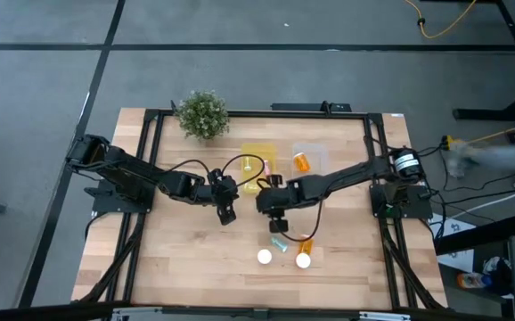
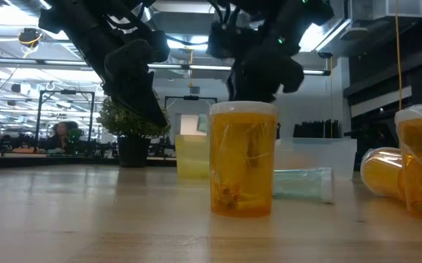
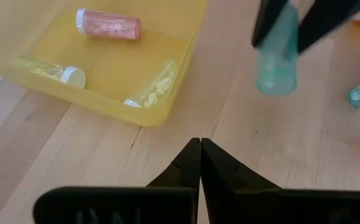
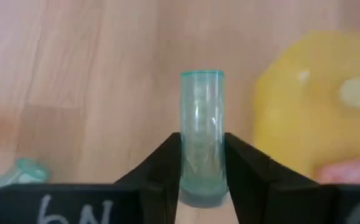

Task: Pick and place medicine bottles into bin by pill shape (circle, oval)
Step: Put the small blue pill bottle into the yellow bin

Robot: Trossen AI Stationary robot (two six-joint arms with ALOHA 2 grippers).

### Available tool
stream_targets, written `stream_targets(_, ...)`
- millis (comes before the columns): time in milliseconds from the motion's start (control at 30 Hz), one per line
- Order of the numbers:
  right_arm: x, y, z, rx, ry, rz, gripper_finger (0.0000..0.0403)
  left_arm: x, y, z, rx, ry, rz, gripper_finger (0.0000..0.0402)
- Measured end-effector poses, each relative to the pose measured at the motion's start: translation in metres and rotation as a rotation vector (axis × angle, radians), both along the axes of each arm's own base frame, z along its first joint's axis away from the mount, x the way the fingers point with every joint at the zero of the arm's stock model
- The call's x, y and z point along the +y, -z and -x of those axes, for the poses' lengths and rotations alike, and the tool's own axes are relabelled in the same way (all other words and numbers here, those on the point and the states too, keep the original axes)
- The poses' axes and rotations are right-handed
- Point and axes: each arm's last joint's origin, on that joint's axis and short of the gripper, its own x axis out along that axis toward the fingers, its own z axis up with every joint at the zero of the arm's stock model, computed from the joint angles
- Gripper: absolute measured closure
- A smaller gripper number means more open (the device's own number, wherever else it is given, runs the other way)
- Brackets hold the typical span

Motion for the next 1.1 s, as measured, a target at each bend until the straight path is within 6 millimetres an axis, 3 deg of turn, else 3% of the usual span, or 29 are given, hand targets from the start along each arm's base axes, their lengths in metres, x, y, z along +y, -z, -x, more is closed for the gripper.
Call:
stream_targets(300,-0.027,-0.02,-0.01,-0.066,0.142,0.217,0.0295,0.0,0.0,0.0,-0.002,0.0,0.001,0.0398)
stream_targets(533,-0.043,-0.02,-0.011,-0.074,0.233,0.181,0.0285,0.0,0.0,0.0,-0.003,-0.001,0.0,0.0398)
stream_targets(867,-0.046,-0.023,-0.009,-0.076,0.251,0.174,0.0219,0.0,0.0,0.0,-0.003,-0.001,0.002,0.0398)
stream_targets(1100,-0.032,-0.049,0.015,-0.058,0.303,0.114,0.0219,0.0,0.0,0.0,-0.004,-0.001,0.002,0.0398)
